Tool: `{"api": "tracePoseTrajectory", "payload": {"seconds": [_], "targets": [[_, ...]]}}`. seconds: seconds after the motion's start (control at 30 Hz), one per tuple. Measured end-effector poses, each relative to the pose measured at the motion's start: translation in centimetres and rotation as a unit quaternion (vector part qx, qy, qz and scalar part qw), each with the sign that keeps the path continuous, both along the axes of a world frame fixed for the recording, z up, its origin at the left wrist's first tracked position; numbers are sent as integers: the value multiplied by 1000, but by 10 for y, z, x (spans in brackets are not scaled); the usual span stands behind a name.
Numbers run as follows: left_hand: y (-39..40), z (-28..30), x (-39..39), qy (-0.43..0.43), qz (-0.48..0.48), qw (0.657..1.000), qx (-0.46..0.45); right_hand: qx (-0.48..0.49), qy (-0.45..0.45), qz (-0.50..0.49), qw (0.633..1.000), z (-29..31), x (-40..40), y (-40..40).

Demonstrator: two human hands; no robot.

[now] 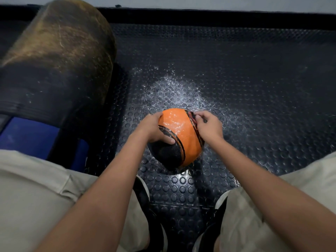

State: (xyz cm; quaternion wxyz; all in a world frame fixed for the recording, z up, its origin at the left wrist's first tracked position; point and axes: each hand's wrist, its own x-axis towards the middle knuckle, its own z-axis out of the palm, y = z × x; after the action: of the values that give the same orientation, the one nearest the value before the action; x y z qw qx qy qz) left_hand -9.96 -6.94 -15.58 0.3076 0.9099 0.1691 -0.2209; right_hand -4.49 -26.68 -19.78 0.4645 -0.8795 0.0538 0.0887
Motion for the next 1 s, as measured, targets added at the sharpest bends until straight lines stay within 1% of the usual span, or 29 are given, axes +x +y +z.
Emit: {"api": "tracePoseTrajectory", "payload": {"seconds": [0.07, 0.1, 0.17, 0.2, 0.3, 0.33, 0.37, 0.4, 0.47, 0.5, 0.53, 0.6, 0.67, 0.73, 0.77, 0.83, 0.93, 1.0], "targets": [[-2, -1, -1, -5, -9, 1000, 6, -1, 52, -61, 997, -3, 0, -5], [-3, 0, -1, -5, -12, 1000, 12, -9, 51, -68, 996, -3, -1, -3], [-4, 0, 0, -5, -20, 999, 29, -17, 5, -40, 999, -2, -4, 5], [-4, -1, 0, -9, -24, 999, 39, -18, -23, -10, 1000, 1, -7, 10], [-2, -3, -3, -30, -27, 997, 62, -25, -65, 97, 993, 4, -13, 20], [-3, -4, -5, -36, -24, 997, 64, -29, -70, 107, 991, 3, -12, 18], [-4, -5, -6, -40, -18, 997, 63, -29, -67, 92, 993, 2, -9, 14], [-5, -5, -8, -43, -14, 997, 59, -25, -49, 57, 997, 0, -5, 7], [-6, -6, -8, -41, -11, 998, 51, -8, 16, -27, 999, -5, 1, -6], [-5, -6, -8, -38, -12, 998, 49, -8, 37, -49, 998, -8, 1, -10], [-4, -5, -7, -32, -13, 998, 48, -13, 43, -56, 997, -10, 0, -10], [-1, -4, -4, -20, -13, 999, 49, -22, 20, -36, 999, -8, -4, -1], [1, -4, -3, -13, -9, 999, 51, -26, -23, 12, 999, -2, -8, 10], [2, -3, -2, -8, 3, 999, 49, -35, -55, 64, 996, 5, -11, 14], [3, -4, -3, -7, 9, 999, 46, -38, -62, 75, 995, 3, -10, 13], [2, -4, -4, -7, 15, 999, 40, -29, -52, 48, 997, -2, -8, 5], [-2, -4, -5, -3, 4, 999, 38, -9, 16, -44, 999, -9, -5, -6], [-5, -3, -5, 7, -10, 999, 47, -17, 31, -72, 997, -10, -5, -5]]}}
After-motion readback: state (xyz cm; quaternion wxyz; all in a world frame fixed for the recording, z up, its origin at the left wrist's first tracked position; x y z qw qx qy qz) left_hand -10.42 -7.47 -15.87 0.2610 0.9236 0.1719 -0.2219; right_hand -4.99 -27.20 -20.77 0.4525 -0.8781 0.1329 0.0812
